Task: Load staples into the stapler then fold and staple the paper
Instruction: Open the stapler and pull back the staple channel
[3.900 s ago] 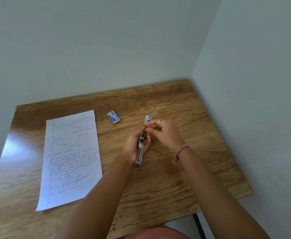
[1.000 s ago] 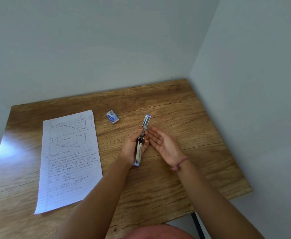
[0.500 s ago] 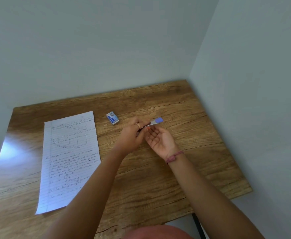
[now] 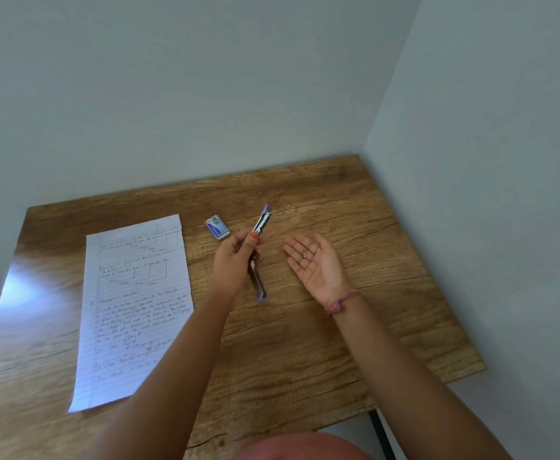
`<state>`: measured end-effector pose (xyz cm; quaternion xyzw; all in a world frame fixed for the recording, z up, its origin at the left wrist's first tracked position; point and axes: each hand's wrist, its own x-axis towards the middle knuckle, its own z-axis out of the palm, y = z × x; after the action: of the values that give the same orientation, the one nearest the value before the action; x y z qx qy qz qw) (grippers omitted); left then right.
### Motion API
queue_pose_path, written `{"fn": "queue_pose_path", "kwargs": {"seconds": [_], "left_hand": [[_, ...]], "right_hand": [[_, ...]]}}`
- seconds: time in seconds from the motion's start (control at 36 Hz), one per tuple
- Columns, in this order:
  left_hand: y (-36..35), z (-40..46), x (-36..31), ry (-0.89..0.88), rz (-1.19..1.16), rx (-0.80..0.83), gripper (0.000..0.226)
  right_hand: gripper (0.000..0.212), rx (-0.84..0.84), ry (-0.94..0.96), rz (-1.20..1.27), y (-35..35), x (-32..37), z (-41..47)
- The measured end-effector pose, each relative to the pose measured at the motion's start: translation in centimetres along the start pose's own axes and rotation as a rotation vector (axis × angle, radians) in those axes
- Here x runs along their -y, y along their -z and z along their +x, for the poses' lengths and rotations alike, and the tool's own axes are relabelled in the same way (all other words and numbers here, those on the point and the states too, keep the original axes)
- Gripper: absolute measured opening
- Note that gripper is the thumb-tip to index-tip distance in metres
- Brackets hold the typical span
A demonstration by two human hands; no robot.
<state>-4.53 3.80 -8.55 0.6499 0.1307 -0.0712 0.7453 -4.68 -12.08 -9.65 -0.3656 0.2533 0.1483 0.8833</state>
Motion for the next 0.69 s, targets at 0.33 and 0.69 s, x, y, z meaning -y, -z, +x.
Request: {"fn": "queue_pose_path", "kwargs": {"seconds": [0.33,0.69], "left_hand": [[0.8,-1.5,1.9,0.304,-0.591,0.018,0.025],[0.0,-1.3,2.5,0.245,-0.53,-0.003,0.034]], "right_hand": [[0.062,-0.049,0.249,-0.442,0.5,0.9,-0.7],[0.006,-0.194,0.594,-0.803,2.1,-2.5,-3.3]]}}
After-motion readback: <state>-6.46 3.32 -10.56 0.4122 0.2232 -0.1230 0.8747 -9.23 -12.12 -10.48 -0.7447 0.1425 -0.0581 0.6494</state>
